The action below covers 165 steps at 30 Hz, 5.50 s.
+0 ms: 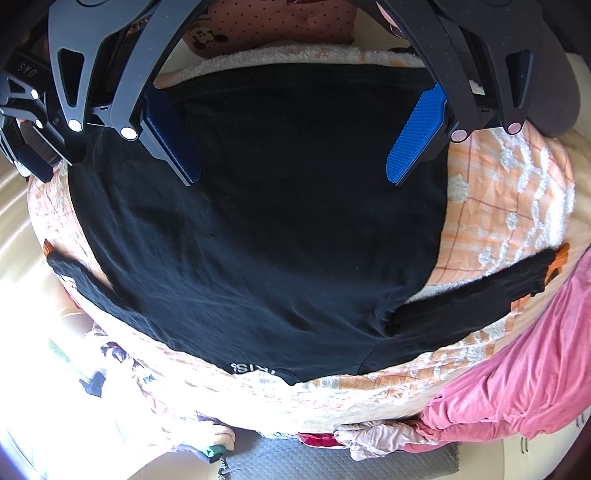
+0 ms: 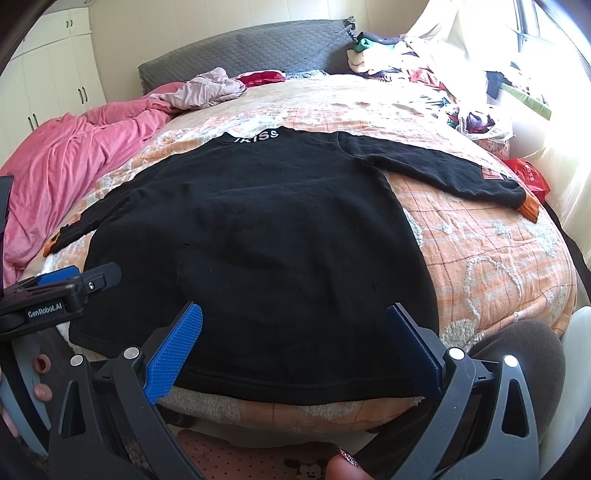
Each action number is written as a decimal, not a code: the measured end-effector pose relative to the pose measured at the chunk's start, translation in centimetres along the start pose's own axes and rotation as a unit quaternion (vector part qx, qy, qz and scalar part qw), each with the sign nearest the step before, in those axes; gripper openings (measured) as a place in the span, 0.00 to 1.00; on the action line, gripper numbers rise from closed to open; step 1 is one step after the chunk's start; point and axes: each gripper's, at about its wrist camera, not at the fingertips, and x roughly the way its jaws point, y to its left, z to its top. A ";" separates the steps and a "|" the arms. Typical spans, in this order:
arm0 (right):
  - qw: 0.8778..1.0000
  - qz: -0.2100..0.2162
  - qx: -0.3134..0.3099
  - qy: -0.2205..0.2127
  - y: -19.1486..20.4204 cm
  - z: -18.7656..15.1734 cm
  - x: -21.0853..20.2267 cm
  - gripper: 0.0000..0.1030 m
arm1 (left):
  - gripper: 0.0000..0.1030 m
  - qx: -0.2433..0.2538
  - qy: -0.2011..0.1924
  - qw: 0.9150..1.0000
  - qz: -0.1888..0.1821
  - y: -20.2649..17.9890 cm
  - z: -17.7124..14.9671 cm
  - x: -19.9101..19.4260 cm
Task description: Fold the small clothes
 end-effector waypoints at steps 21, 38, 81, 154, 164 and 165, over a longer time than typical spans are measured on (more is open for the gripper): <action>1.000 -0.002 -0.009 -0.011 0.2 3.9 1.9 0.96 | 0.92 -0.005 -0.007 1.000 0.006 0.5 3.0 1.6; 1.000 -0.001 0.010 -0.024 -0.6 9.0 3.8 0.96 | 0.92 -0.021 -0.013 1.000 0.002 0.2 6.1 3.2; 0.988 -0.008 0.137 -0.068 -9.4 20.7 8.8 0.96 | 0.92 -0.030 -0.018 0.999 -0.012 -3.3 17.9 9.3; 0.944 0.097 0.240 -0.204 -21.6 21.0 9.3 0.14 | 0.92 -0.076 0.042 0.990 -0.109 -4.3 17.0 13.6; 0.971 0.160 0.109 -0.139 -13.3 21.4 12.3 0.10 | 0.92 -0.124 0.026 0.985 -0.120 -0.8 17.5 12.0; 0.973 0.162 0.100 -0.132 -12.2 20.9 12.6 0.10 | 0.92 -0.127 0.027 0.984 -0.122 -0.7 17.5 12.0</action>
